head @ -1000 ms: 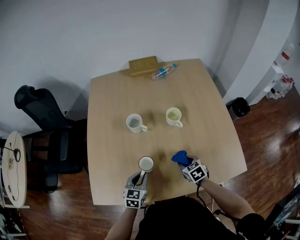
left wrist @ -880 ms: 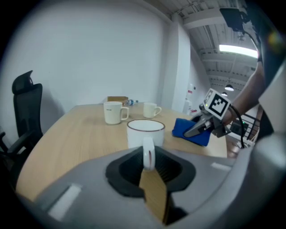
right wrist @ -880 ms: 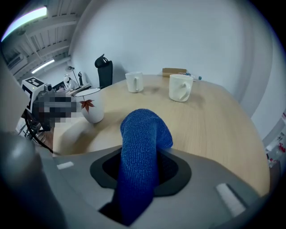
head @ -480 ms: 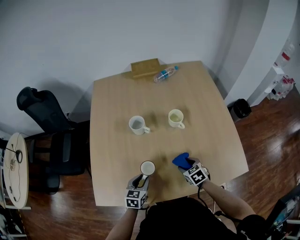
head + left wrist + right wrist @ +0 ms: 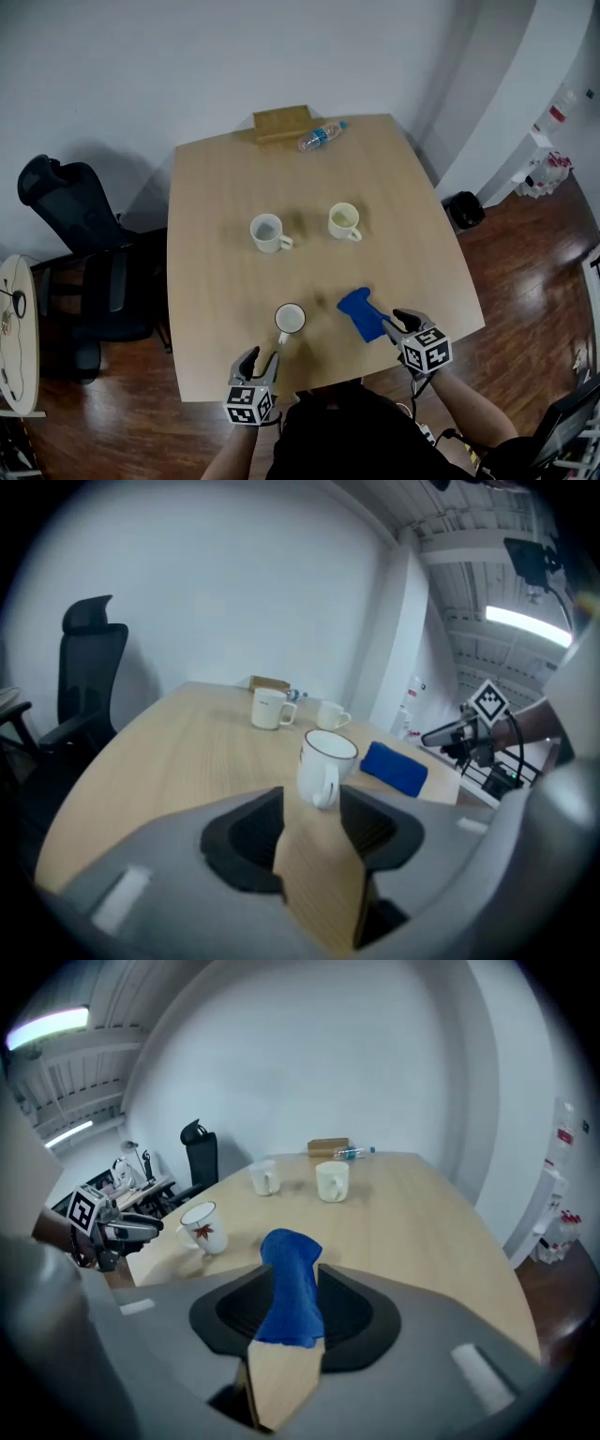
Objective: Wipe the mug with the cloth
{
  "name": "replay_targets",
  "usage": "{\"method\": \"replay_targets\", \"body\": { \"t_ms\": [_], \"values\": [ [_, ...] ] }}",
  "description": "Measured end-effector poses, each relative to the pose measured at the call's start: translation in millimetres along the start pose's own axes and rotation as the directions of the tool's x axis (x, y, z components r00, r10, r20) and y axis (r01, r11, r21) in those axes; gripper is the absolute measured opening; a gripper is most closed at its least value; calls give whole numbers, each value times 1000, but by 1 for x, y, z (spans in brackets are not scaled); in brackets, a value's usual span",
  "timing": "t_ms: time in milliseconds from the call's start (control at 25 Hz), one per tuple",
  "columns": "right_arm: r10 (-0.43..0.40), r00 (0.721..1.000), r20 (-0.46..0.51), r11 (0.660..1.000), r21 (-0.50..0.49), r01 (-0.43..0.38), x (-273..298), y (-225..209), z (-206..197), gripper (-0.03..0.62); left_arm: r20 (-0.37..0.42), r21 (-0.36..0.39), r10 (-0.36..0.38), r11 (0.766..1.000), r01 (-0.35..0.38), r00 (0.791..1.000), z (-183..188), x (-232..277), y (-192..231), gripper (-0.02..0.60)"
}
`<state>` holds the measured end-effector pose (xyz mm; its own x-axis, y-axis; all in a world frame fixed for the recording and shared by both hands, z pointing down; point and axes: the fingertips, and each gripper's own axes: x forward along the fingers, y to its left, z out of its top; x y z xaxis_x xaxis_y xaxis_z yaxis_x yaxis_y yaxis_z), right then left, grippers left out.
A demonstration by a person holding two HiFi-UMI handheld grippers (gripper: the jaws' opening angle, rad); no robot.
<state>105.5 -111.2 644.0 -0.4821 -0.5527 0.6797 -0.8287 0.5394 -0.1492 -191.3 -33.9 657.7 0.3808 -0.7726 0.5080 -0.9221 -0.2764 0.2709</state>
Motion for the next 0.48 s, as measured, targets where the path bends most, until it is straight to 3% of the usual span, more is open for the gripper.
{"method": "replay_targets", "body": {
  "t_ms": [160, 320, 480],
  "values": [
    [3, 991, 135, 997, 73, -13, -54, 10, 25, 31, 92, 5, 38, 999, -39, 995, 22, -37, -1, 170],
    [31, 952, 304, 988, 133, -75, -112, 25, 46, 31, 201, 22, 64, 997, -70, 977, 51, -83, -31, 156],
    [98, 899, 428, 979, 121, -164, -170, 41, 48, 31, 338, 45, 91, 993, -112, 937, 80, -132, -86, 149]
  ]
}}
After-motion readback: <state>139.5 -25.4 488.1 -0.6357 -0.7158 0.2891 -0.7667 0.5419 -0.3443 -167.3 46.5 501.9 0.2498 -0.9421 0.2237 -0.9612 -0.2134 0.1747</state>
